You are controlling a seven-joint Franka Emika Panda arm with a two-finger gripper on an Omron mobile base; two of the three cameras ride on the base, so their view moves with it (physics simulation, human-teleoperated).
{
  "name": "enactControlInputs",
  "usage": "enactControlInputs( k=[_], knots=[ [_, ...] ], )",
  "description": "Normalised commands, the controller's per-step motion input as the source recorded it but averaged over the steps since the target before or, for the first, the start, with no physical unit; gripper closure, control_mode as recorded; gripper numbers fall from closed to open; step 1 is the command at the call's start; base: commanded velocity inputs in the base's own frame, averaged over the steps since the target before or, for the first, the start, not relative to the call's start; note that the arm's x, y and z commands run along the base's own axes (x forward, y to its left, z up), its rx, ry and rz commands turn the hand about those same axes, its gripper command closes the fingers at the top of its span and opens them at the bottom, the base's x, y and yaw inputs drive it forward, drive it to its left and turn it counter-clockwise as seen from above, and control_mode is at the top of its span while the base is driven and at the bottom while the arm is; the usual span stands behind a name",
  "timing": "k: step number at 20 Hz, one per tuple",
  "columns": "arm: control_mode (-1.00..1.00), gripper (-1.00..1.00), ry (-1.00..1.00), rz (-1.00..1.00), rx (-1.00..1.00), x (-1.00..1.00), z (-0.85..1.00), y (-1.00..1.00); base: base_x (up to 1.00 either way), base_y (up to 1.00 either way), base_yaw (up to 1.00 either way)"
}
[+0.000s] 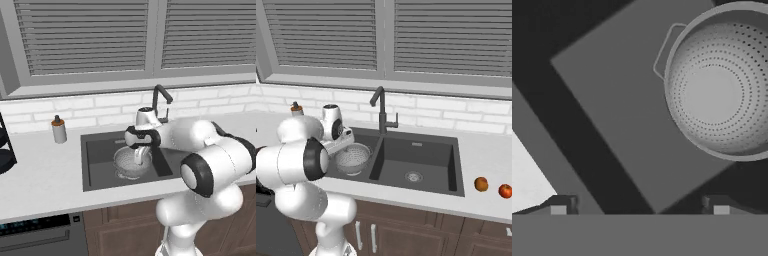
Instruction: Put the colander in the sink, put the apple, peach in the colander, and turn on the sink faucet and pour water over the colander.
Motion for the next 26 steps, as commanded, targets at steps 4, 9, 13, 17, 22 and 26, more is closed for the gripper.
enactControlInputs(
  k=[4, 9, 13, 17, 22, 26],
  knots=[
    [-1.0, -1.0, -0.11, -0.08, 0.1, -0.96, 1.0, -0.36, 0.0, 0.0, 0.0],
    [-1.0, -1.0, -0.17, -0.14, 0.13, -0.73, 1.0, -0.55, 0.0, 0.0, 0.0],
    [-1.0, -1.0, -0.13, -0.15, 0.14, -0.38, 1.0, -0.64, 0.0, 0.0, 0.0],
    [-1.0, -1.0, -0.04, -0.19, 0.16, -0.21, 0.9, -0.7, 0.0, 0.0, 0.0],
    [-1.0, -1.0, 0.01, -0.25, 0.04, -0.01, 0.56, -0.75, 0.0, 0.0, 0.0],
    [-1.0, -1.0, 0.06, -0.35, 0.0, 0.0, 0.2, -0.95, 0.0, 0.0, 0.0]
  ],
)
